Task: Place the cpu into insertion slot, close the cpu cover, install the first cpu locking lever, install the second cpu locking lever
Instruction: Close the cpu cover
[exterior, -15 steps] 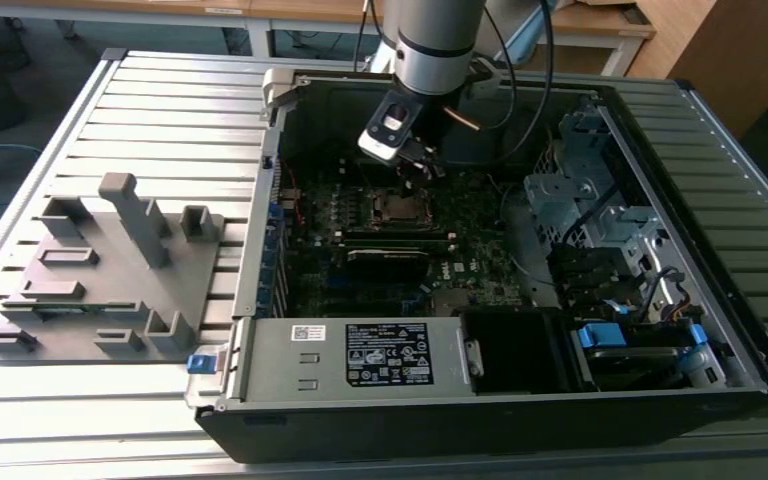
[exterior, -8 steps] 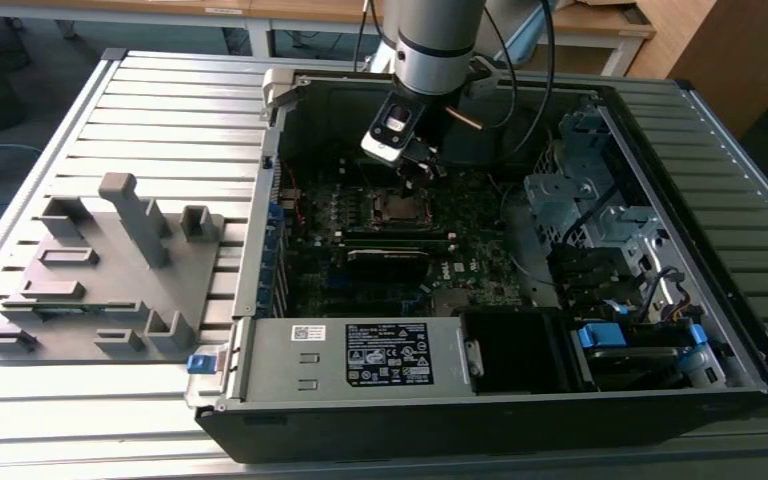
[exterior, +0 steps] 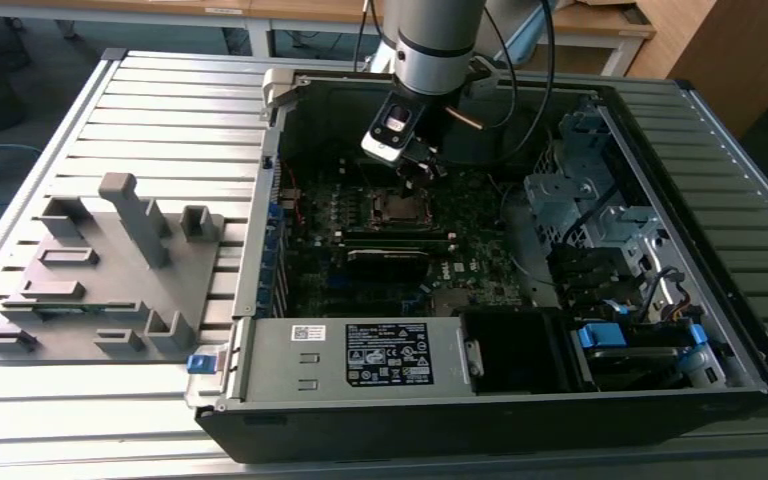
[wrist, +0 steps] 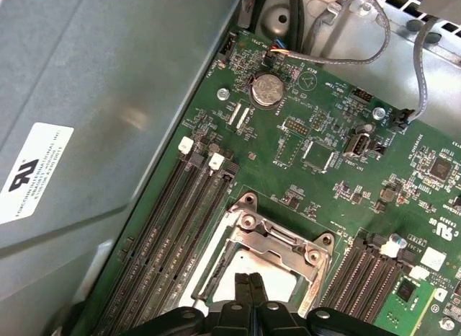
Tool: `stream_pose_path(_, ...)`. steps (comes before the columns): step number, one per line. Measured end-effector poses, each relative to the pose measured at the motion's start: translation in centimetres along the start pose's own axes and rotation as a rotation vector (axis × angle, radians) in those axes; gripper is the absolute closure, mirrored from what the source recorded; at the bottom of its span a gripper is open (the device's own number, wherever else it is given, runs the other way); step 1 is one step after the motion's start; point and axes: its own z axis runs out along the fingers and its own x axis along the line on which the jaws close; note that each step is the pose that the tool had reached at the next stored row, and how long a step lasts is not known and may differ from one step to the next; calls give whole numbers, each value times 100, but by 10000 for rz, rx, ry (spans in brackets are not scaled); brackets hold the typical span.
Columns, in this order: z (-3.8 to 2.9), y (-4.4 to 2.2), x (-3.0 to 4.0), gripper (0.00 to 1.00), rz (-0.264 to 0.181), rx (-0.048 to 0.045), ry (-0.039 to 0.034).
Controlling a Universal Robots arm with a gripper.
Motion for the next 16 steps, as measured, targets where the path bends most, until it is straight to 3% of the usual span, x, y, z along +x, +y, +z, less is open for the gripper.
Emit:
stream_pose_path(10,0,0,0,90,-643,10,-4)
stream_pose_path(16,0,0,0,90,-700,11,-4)
